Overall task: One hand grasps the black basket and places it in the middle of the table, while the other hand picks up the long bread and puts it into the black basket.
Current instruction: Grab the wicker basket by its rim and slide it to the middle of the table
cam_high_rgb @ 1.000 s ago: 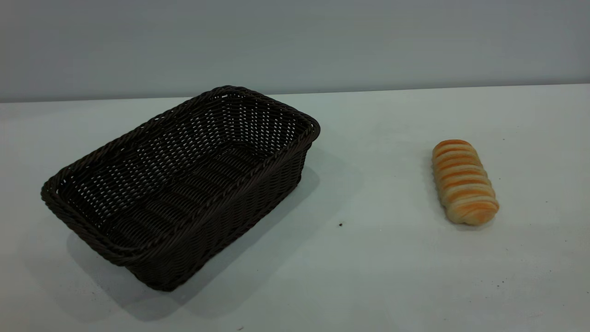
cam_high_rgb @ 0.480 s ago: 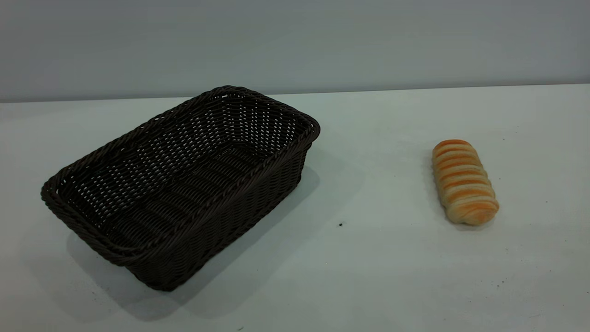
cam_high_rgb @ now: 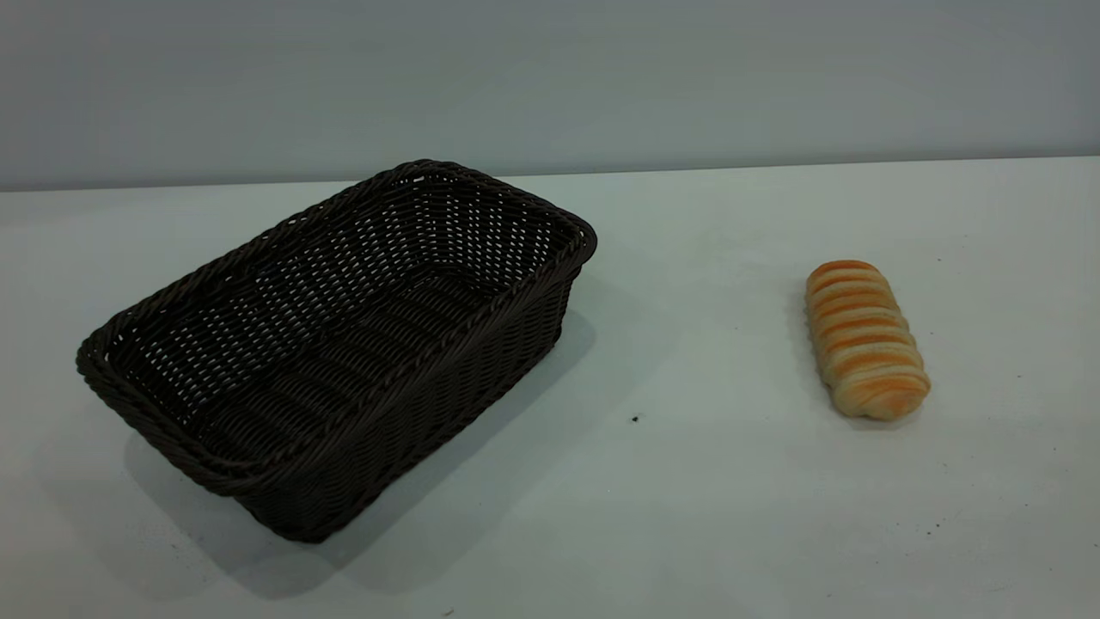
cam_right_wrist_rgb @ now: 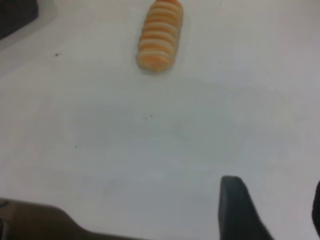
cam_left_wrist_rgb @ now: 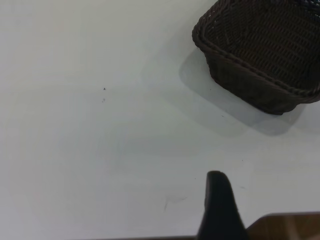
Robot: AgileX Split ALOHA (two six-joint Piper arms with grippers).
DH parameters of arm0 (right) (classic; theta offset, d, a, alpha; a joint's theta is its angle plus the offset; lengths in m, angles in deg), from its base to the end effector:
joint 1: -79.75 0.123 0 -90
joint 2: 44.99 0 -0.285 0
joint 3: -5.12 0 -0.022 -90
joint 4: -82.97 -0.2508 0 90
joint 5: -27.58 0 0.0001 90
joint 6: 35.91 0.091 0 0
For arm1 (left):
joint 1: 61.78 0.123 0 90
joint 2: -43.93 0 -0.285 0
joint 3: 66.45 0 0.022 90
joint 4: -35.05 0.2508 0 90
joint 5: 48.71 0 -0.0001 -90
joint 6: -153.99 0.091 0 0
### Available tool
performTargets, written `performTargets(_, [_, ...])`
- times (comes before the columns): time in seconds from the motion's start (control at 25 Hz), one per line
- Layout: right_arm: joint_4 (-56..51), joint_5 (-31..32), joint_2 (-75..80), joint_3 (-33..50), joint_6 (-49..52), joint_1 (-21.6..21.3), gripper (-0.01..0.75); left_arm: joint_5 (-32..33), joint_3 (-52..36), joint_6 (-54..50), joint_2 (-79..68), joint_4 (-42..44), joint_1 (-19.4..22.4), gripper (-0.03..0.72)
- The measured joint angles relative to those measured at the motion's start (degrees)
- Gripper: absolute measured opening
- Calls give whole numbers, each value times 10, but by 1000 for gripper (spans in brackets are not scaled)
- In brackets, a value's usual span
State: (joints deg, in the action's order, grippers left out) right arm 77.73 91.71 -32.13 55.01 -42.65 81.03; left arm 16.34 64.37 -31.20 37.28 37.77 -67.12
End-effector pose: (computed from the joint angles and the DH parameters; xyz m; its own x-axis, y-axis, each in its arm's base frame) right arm 0.0074 0.0077 0.2664 -0.5900 -0.0905 -0.8023 -0.1342 0.9909 -0.0131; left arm -0.0095 0.0048 0.2684 -0.5133 -0.0227 -0.8579 0.0201 0.9991 -0.0385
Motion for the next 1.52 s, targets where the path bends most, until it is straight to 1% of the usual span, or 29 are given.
performTargets(0.6, [0,-1,0,-1,-6,0,344,-2,2,-2,0,-6,0,559])
performTargets(0.76, [-3,-11,2,-12,-13,0,346,-46,26,-2,-1,-43,0,559])
performTargets(0.84, [-9,-21,15,-15,-13,0,361,-46,37,-5,-18,-57,0,559])
performTargets(0.92, [-13,-28,41,-22,-16,0,383,-39,45,-6,-59,-63,0,559])
performTargets(1.04, [-15,-52,97,-35,-17,0,436,-43,59,2,-147,-67,0,559])
performTargets(1.16, [-23,-90,159,-49,-27,0,495,-69,78,10,-245,-68,0,559])
performTargets(1.24, [-35,-120,200,-55,-37,0,521,-93,91,13,-315,-68,0,559])
performTargets(1.36, [-60,-164,257,-57,-56,0,536,-137,115,9,-431,-64,0,559])
performTargets(1.52, [-92,-208,303,-57,-80,0,538,-176,156,-35,-585,-61,0,559])
